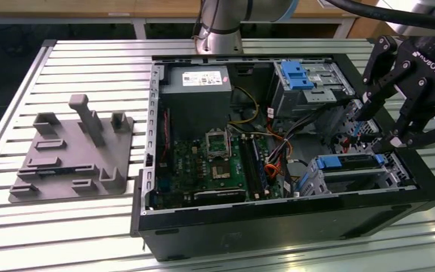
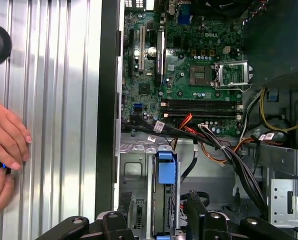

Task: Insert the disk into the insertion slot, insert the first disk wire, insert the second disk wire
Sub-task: 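Insert the first disk wire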

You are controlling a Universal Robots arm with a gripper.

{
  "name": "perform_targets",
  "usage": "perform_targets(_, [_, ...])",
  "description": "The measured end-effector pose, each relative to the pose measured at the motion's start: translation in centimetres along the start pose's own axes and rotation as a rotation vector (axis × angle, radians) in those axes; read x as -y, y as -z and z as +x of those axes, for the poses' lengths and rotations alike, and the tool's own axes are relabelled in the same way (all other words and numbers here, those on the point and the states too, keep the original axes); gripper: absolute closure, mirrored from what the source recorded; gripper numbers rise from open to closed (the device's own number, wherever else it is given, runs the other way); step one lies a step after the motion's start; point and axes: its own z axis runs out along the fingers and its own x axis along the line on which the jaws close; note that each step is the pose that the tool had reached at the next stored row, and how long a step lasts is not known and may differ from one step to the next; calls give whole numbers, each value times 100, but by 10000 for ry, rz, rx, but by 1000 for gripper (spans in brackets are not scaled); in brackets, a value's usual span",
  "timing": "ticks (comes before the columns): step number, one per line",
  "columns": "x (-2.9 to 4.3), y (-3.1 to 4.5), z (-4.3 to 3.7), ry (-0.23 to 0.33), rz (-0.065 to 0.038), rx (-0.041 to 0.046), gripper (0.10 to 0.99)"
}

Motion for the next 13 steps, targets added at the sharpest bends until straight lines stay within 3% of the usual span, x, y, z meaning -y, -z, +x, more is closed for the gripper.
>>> perform_targets(3, [2,0,-3,7,-1,-15,529])
perform_targets(6, [51,-4,-13,4,-25,-46,529])
perform_targets(13, [281,-11,-17,-1,-212,-70,529])
